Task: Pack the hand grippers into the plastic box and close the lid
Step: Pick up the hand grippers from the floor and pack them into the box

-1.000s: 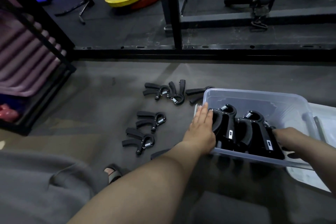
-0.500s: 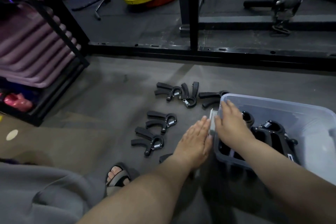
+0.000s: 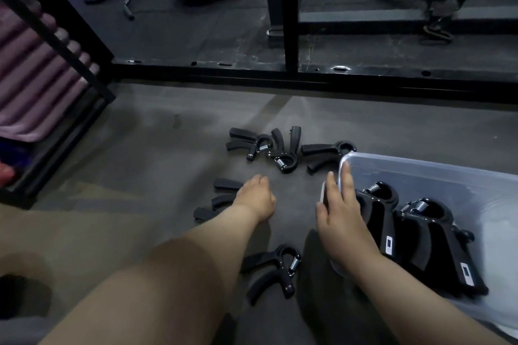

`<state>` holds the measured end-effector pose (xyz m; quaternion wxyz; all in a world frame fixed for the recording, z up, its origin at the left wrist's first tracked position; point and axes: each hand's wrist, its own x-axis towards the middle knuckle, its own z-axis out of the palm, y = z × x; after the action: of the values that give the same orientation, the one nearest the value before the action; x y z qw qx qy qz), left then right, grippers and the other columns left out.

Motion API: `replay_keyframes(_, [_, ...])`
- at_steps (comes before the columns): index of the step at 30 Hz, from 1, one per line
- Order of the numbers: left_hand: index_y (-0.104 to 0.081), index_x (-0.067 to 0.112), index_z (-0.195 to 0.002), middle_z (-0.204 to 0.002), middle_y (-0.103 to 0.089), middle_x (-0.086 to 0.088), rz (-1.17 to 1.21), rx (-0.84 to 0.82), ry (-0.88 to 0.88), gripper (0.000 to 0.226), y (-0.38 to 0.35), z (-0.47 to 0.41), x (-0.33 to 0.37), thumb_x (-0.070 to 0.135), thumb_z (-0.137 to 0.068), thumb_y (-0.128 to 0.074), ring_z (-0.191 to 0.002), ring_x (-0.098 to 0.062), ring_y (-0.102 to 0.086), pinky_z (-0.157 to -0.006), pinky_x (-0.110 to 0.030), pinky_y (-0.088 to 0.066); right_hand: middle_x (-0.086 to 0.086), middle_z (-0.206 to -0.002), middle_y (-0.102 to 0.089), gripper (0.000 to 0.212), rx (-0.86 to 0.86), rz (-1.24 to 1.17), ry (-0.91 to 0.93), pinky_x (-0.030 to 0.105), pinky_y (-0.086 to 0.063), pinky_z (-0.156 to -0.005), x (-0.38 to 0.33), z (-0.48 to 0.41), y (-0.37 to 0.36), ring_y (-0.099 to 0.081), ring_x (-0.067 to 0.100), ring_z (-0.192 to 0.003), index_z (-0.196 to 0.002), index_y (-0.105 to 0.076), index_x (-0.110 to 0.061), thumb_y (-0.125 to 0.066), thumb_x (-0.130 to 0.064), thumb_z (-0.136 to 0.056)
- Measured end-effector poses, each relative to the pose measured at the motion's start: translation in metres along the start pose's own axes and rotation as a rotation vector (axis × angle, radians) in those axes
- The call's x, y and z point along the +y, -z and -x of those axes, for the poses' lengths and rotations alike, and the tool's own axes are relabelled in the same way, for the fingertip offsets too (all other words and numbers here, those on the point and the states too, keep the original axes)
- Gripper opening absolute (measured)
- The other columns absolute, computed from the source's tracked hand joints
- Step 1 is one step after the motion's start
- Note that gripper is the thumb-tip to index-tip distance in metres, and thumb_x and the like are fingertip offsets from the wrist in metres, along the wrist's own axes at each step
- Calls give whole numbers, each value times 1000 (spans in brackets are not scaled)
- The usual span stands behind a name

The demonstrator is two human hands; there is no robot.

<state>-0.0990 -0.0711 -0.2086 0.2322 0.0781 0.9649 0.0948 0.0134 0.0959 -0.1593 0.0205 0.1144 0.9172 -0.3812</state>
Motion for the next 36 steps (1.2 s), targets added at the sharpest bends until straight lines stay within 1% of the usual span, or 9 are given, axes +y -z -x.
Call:
replay_keyframes(5, [-41, 14, -139, -148, -36, -6, -8, 16, -53, 51, 12, -54, 13, 22, -89, -48, -136, -29, -36, -112, -38, -31, -29, -151, 32, 64, 13, -46, 11, 24, -13, -112, 0, 1, 1, -3, 11, -148, -156, -7, -26, -40, -27, -101])
replay_keyframes(9, [-25, 16, -151, -161, -15, -4, -69, -9, -82, 65, 13, -93, 19, 20, -91, -49, -146, -25, -19, -119, -35, -18, -30, -150, 31, 65, 12, -55, 16, 21, -10, -110, 0, 0, 1, 3, -4, -142, -156, -8, -27, -41, -27, -100])
replay_keyframes(12, [-18, 15, -153, -162, -9, -8, -90, -65, -11, 72, 5, -115, 21, 24, -90, -52, -147, -28, -15, -120, -37, -16, -30, -151, 30, 65, 12, -63, 12, 23, -14, -111, 0, -2, 1, -2, -2, -141, -156, -10, -27, -43, -27, -99])
replay_keyframes(15, [-29, 13, -145, -153, -27, -10, -128, -31, 10, 65, -7, -114, 19, 28, -88, -55, -139, -31, -29, -116, -38, -24, -30, -151, 31, 66, 1, -55, -4, 24, -13, -112, 0, -3, 1, 0, -3, -140, -156, -9, -27, -43, -27, -99])
replay_keyframes(20, [-63, 18, -108, -114, -63, -7, -357, 199, -131, 37, -11, -89, 26, 39, -86, -42, -111, -28, -55, -94, -40, -36, -27, -152, 32, 65, -1, -28, 0, 23, -12, -112, -1, -3, 1, 1, -6, -137, -156, -11, -26, -43, -27, -99])
replay_keyframes(23, [-53, 20, -116, -119, -54, -4, -365, 252, -248, 38, -17, -93, 16, 28, -78, -52, -113, -27, -48, -96, -38, -37, -27, -152, 32, 65, -1, -20, 10, 21, -10, -111, -1, -3, 0, 7, -10, -136, -156, -11, -26, -43, -27, -99])
replay_keyframes(27, [-51, 21, -121, -122, -49, -5, -390, 102, -315, 33, -23, -98, 7, 23, -88, -52, -118, -27, -47, -101, -34, -33, -27, -152, 32, 65, 1, -9, 19, 19, -7, -111, 1, -4, -1, 12, -9, -138, -156, -11, -26, -43, -27, -99])
replay_keyframes(32, [-49, 18, -118, -119, -50, -7, -521, 152, -404, 23, -33, -73, 6, 22, -96, -45, -113, -30, -48, -93, -37, -34, -26, -152, 32, 64, 10, 1, 24, 20, -9, -110, 0, -3, 0, 1, 3, -146, -156, -11, -25, -42, -27, -99])
replay_keyframes(36, [-49, 14, -117, -119, -50, -9, -443, 166, -295, 23, -28, -49, 13, 25, -100, -38, -113, -32, -49, -91, -40, -38, -27, -151, 34, 63, 12, -11, 14, 20, -10, -110, -1, -2, 1, -1, 8, -149, -156, -11, -25, -40, -27, -100])
